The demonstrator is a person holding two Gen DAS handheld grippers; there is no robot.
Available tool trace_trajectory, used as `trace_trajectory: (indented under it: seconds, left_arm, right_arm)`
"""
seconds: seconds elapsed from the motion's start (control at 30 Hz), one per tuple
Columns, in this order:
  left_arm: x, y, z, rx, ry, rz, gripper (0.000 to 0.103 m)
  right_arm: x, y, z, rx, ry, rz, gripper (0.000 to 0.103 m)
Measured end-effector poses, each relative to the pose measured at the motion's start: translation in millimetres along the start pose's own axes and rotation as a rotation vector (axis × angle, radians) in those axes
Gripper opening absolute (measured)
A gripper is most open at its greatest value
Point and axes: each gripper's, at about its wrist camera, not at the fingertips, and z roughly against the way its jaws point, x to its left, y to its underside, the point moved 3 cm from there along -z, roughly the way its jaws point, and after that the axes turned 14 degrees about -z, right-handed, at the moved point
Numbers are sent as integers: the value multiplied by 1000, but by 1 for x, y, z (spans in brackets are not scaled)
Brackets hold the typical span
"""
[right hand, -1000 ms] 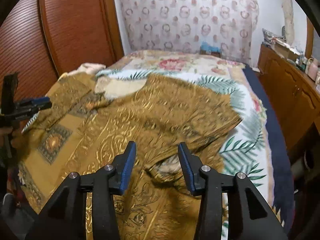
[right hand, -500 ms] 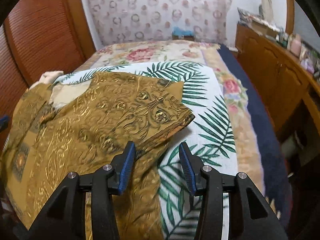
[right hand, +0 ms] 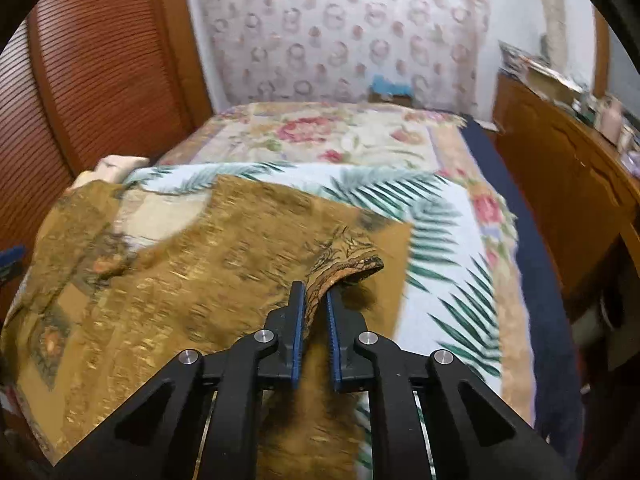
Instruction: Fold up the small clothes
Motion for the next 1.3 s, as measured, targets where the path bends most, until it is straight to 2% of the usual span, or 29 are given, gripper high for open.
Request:
trace_trajectory:
  seconds: [0.27, 0.3, 0.33, 0.4, 0.53, 0.63, 0.8, 1.03, 1.3]
  left_arm:
    - [14, 4, -2, 4, -24, 13, 48]
    - [17, 4, -3, 4, -28, 14, 48]
    - [19, 4, -3, 4, -31, 16, 48]
    - [27, 5, -5, 7, -39, 24, 48]
    - [45, 5, -11, 17, -72, 29, 48]
    - [61, 5, -17, 28, -92, 38, 48]
    - [86, 4, -30, 61, -143, 52, 48]
    - [117, 7, -47, 108, -189, 81, 48]
    - [141, 13, -64, 145, -199, 109, 48]
  right_arm:
    - [49, -8, -6, 33, -124, 33, 8]
    - [51, -10, -5, 34, -138, 25, 15]
    - [51, -12, -4, 36, -151, 15, 34]
    - [50, -16, -2, 28, -152, 20, 54]
    - [31, -22, -6, 11, -31, 41, 55]
    - [5, -24, -18, 34, 45, 29, 55]
    - [-34, -24, -39, 61, 133, 9, 55]
    - [-57, -18, -57, 82, 153, -31, 56]
    - [-58, -16, -56, 64, 147, -21, 56]
